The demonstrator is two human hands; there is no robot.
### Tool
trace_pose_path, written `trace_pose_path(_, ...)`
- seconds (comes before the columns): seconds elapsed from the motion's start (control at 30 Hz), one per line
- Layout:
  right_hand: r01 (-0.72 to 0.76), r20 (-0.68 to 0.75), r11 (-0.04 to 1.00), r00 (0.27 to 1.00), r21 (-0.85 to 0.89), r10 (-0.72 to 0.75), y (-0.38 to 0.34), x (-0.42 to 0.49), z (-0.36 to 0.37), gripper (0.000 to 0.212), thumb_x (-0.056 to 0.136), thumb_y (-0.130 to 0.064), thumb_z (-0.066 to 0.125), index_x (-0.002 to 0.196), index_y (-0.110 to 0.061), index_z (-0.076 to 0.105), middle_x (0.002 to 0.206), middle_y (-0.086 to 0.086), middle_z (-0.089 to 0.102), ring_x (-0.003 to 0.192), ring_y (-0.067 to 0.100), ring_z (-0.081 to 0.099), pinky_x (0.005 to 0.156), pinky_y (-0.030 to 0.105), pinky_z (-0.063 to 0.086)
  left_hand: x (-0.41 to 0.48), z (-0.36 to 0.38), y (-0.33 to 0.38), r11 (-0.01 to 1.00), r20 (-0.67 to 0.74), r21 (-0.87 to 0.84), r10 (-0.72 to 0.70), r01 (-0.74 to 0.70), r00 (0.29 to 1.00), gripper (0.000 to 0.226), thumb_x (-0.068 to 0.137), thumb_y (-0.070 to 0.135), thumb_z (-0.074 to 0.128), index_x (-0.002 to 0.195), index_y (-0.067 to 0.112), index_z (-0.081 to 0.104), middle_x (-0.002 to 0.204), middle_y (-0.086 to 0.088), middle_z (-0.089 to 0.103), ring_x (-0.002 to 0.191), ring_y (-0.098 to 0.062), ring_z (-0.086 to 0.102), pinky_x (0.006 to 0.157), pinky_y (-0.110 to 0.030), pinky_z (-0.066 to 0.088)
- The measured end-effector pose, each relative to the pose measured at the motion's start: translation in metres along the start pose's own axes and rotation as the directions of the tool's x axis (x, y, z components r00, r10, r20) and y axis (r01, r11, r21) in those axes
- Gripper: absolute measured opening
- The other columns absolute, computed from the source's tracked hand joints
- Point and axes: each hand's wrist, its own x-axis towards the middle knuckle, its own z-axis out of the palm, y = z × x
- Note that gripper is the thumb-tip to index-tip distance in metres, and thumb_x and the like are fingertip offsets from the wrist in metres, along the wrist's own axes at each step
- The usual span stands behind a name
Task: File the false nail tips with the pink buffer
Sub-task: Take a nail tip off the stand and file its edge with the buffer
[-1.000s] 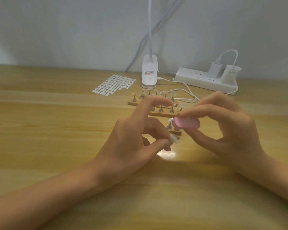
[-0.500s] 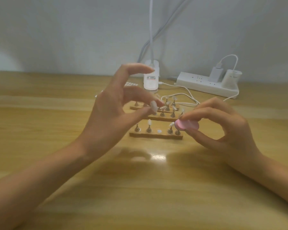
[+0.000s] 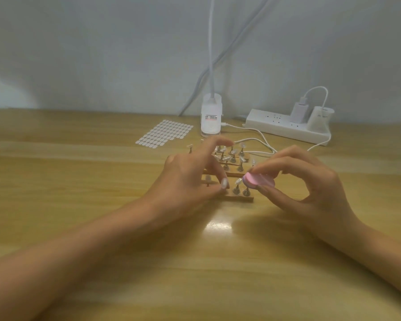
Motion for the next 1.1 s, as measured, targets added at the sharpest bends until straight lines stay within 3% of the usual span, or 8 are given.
trace_pose_path(0.2, 0.003, -0.005, 1.0, 1.0, 0.004, -0.003, 0.0, 0.0, 0.0, 0.02, 0.086, -0.015, 0.075, 0.106, -0.011, 0.074, 0.096, 0.001, 0.064, 0.086, 0.013, 0.063, 0.081, 0.014, 0.043, 0.002, 0.001, -0.005, 0.996, 0.043, -0.023, -0.085, 0.086, 0.995, 0.061, 0.082, 0.017, 0.08, 0.132, 0.035, 0.05, 0.086, 0.018, 0.072, 0.097, -0.005, 0.067, 0.106, -0.042, 0.043)
trace_pose_path(0.33, -0.063, -0.037, 0.996, 0.997, 0.055, 0.065, 0.003, 0.0, 0.0, 0.017, 0.087, -0.018, 0.075, 0.105, -0.017, 0.074, 0.096, 0.0, 0.067, 0.086, 0.017, 0.063, 0.077, 0.019, 0.043, 0.006, 0.004, 0.0, 0.998, 0.067, 0.035, -0.049, 0.047, 0.997, 0.064, 0.081, 0.019, 0.079, 0.132, 0.038, 0.047, 0.088, 0.022, 0.072, 0.098, 0.004, 0.064, 0.106, -0.046, 0.042)
trace_pose_path(0.47, -0.126, -0.058, 0.988, 0.99, 0.094, 0.132, 0.005, 0.0, -0.001, 0.014, 0.089, -0.022, 0.074, 0.103, -0.021, 0.075, 0.096, -0.007, 0.068, 0.087, 0.022, 0.061, 0.072, 0.032, 0.046, 0.009, 0.01, 0.007, 0.999, 0.054, 0.027, -0.047, 0.046, 0.997, 0.063, 0.079, 0.02, 0.08, 0.13, 0.039, 0.048, 0.084, 0.021, 0.07, 0.095, 0.0, 0.065, 0.101, -0.051, 0.045)
trace_pose_path(0.8, -0.157, -0.058, 0.978, 0.984, 0.136, 0.166, 0.003, 0.002, -0.001, 0.015, 0.091, -0.029, 0.072, 0.103, -0.021, 0.075, 0.098, -0.009, 0.068, 0.089, 0.02, 0.062, 0.072, 0.03, 0.046, 0.012, 0.012, 0.01, 0.998, 0.066, 0.066, 0.01, -0.014, 0.998, 0.062, 0.082, 0.019, 0.08, 0.133, 0.036, 0.049, 0.087, 0.02, 0.069, 0.098, 0.0, 0.066, 0.108, -0.047, 0.041)
trace_pose_path(0.97, -0.193, -0.07, 0.967, 0.976, 0.169, 0.207, 0.005, 0.001, 0.0, 0.012, 0.09, -0.022, 0.076, 0.102, -0.022, 0.075, 0.098, -0.006, 0.069, 0.092, 0.023, 0.063, 0.072, 0.04, 0.049, 0.005, 0.018, 0.011, 0.975, -0.006, 0.172, 0.146, -0.143, 0.989, 0.06, 0.085, 0.018, 0.08, 0.134, 0.034, 0.05, 0.087, 0.02, 0.069, 0.1, -0.001, 0.062, 0.107, -0.039, 0.032)
trace_pose_path(1.1, -0.246, -0.128, 0.933, 0.949, 0.264, 0.287, 0.005, 0.002, -0.001, 0.029, 0.088, -0.02, 0.076, 0.116, -0.025, 0.071, 0.098, -0.007, 0.069, 0.091, 0.021, 0.066, 0.076, 0.035, 0.053, -0.005, 0.013, 0.015, 0.965, -0.103, 0.161, 0.223, -0.205, 0.969, 0.062, 0.084, 0.014, 0.08, 0.136, 0.027, 0.049, 0.085, 0.015, 0.068, 0.096, -0.003, 0.065, 0.106, -0.031, 0.033)
